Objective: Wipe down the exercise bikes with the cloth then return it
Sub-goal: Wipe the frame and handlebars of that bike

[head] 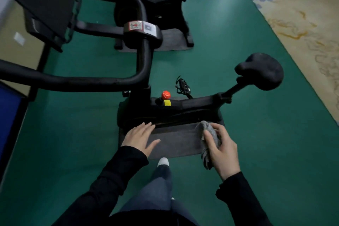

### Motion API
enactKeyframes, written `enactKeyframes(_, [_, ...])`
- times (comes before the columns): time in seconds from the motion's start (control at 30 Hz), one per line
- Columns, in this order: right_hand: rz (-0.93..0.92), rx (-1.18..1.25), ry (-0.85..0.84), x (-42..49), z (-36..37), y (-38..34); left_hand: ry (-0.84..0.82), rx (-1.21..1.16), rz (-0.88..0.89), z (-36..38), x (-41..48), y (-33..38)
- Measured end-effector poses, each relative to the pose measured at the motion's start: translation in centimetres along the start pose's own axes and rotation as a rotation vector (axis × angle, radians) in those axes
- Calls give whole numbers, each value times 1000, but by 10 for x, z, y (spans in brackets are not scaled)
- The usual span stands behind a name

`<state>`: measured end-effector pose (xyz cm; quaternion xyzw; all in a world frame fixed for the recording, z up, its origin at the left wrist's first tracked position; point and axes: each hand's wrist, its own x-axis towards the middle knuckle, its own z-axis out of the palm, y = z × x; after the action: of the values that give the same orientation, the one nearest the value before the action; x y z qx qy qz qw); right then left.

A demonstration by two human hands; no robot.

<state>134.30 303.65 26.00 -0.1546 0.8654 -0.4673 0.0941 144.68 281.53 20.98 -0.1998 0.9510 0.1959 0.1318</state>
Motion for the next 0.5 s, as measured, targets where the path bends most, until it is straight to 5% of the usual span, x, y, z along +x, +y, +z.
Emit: enactKeyframes(0.5, [-146,-47,-234,133,18,-18,113,-193,-397,-8,24,-34])
